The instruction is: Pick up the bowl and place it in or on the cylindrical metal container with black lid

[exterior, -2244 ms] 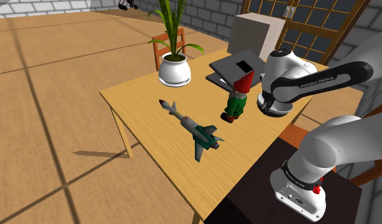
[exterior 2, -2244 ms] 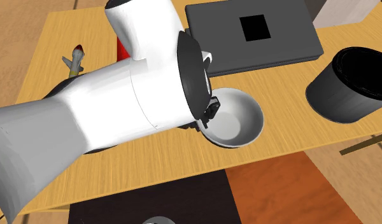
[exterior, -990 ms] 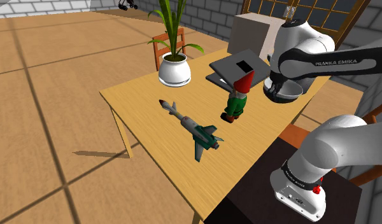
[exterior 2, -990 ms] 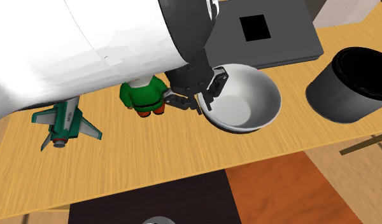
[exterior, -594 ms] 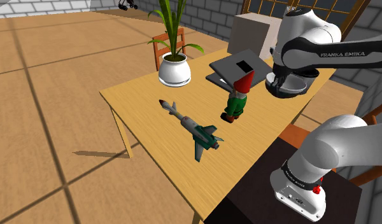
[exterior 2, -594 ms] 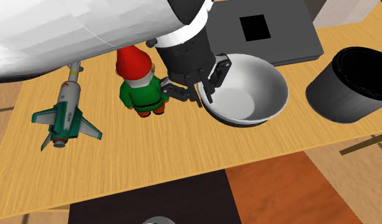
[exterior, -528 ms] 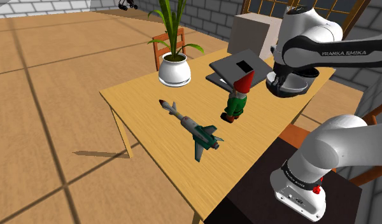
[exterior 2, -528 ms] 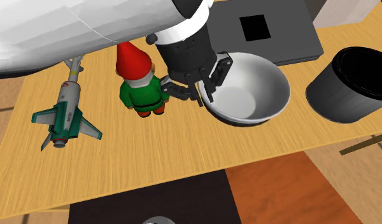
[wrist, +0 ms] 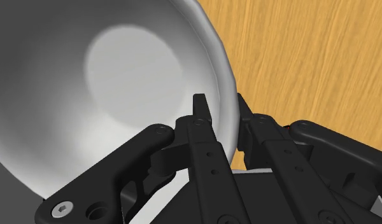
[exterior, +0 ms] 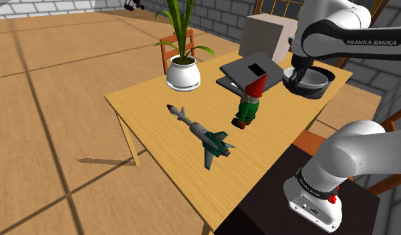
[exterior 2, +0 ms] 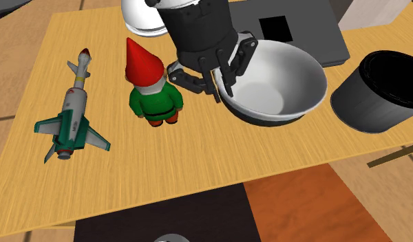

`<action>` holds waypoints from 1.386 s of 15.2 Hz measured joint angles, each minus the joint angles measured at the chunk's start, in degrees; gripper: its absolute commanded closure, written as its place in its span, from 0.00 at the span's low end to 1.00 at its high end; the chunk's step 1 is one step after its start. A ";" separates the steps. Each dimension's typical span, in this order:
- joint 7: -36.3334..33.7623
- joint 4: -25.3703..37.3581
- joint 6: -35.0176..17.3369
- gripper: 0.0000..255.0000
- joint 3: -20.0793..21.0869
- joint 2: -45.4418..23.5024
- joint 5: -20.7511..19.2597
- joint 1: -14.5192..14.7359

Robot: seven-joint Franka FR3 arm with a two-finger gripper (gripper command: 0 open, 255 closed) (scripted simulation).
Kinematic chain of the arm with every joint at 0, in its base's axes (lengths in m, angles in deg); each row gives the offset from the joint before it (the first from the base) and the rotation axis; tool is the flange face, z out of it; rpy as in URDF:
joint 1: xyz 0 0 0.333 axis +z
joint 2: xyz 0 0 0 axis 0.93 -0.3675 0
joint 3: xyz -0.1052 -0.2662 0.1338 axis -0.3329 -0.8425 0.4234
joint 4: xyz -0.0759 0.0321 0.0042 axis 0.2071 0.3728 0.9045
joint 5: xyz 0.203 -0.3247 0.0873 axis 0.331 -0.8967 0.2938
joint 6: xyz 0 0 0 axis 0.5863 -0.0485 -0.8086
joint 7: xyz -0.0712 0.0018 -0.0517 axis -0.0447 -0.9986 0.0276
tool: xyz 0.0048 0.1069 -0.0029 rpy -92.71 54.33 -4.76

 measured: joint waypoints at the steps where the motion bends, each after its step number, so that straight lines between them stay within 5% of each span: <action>1: 0.17 0.65 0.58 1.00 0.09 -0.05 0.12 0.04; 8: 1.94 6.07 4.82 1.00 0.35 -0.87 0.69 0.09; 21: 17.64 19.42 -4.26 1.00 -16.63 -16.59 -5.99 -3.01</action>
